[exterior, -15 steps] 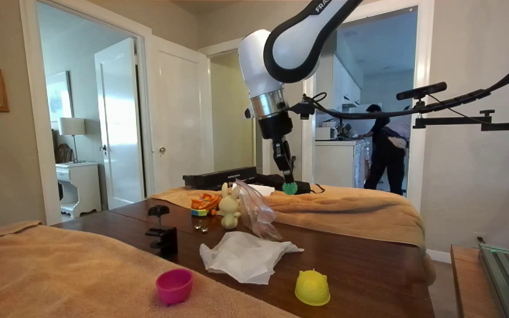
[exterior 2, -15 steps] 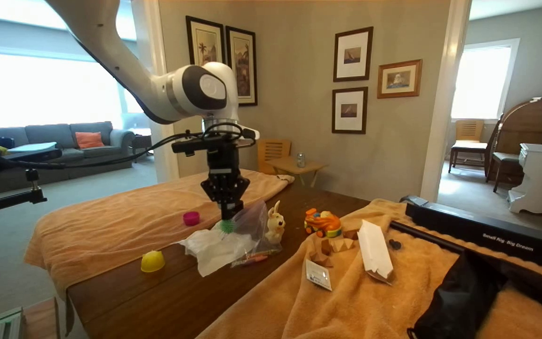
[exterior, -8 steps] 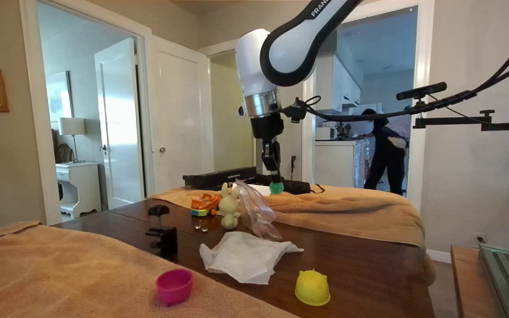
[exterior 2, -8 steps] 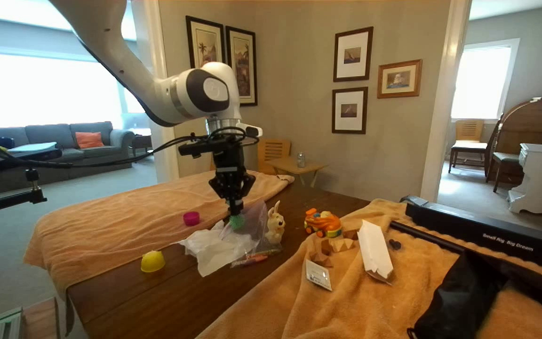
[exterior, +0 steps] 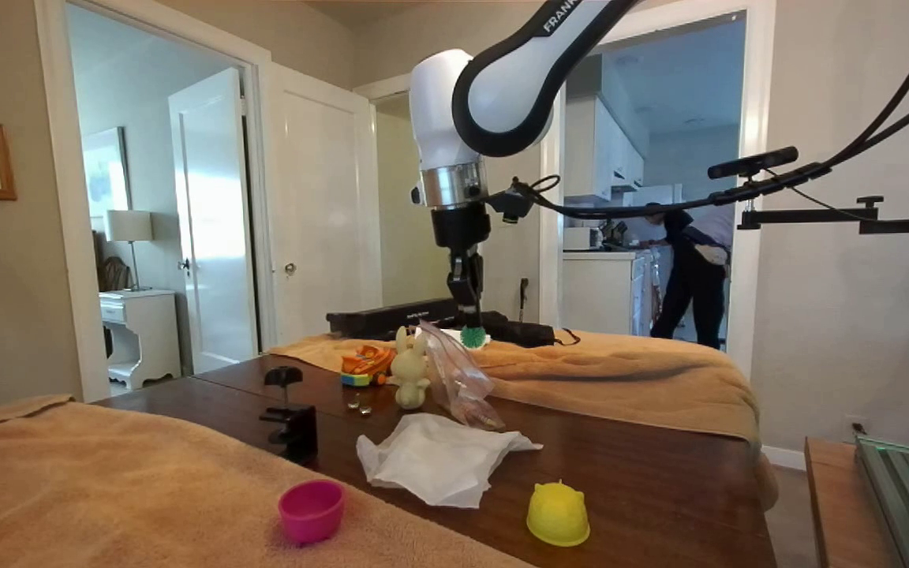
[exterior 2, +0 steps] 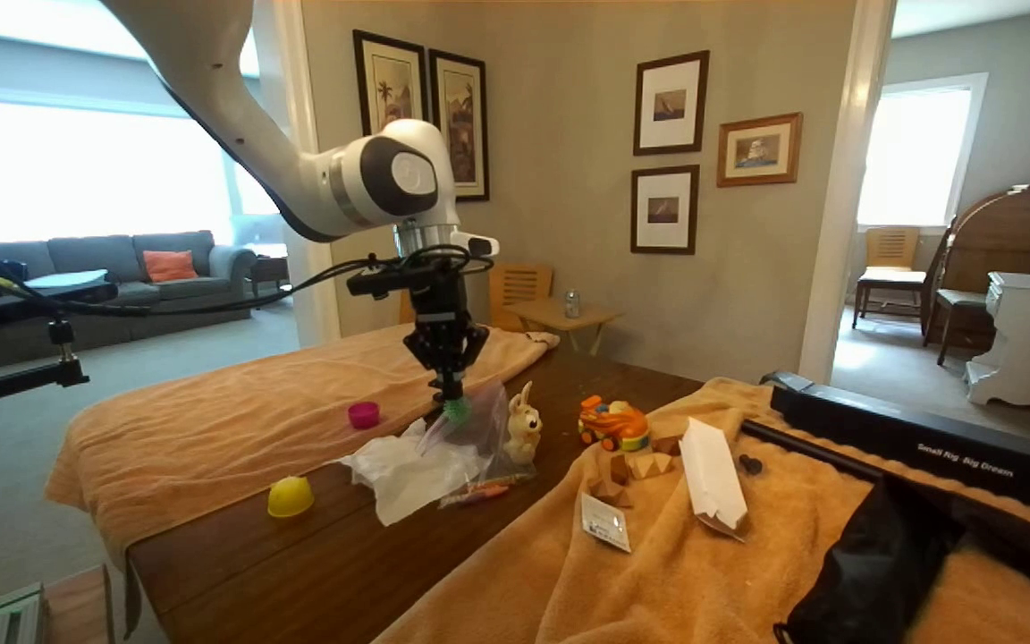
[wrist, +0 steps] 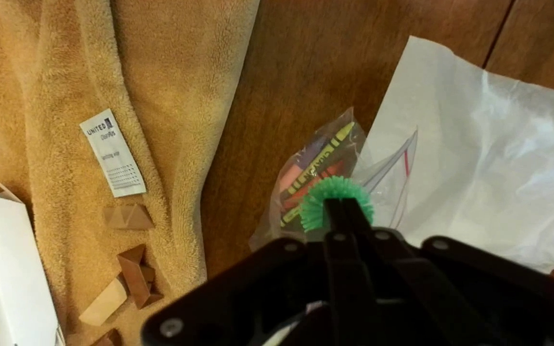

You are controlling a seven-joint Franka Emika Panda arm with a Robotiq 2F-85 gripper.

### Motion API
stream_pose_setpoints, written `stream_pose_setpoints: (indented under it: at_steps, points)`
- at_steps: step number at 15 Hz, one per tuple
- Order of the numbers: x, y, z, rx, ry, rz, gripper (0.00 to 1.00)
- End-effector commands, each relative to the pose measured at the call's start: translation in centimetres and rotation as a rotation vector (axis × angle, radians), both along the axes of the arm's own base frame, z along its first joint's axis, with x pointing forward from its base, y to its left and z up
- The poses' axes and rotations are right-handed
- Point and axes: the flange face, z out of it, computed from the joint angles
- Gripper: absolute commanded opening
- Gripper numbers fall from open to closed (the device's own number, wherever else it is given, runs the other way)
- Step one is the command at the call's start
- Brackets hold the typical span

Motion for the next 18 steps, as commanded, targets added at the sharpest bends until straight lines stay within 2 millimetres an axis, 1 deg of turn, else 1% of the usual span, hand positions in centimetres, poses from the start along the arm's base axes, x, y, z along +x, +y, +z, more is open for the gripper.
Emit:
stream_pose_setpoints:
  at_steps: [1, 5, 13, 18]
  points:
    - [1.2, 1.4, -0.2, -0.011, -0.026, 0.007, 0.01]
    - [1.5, 2.2, -0.6, -0.007, -0.02, 0.018, 0.01]
    - [1.6, 4.4, -0.2, 0.011, -0.017, 0.047, 0.01]
    - [1.8, 5.3, -0.8, 0.019, -0.011, 0.067, 0.01]
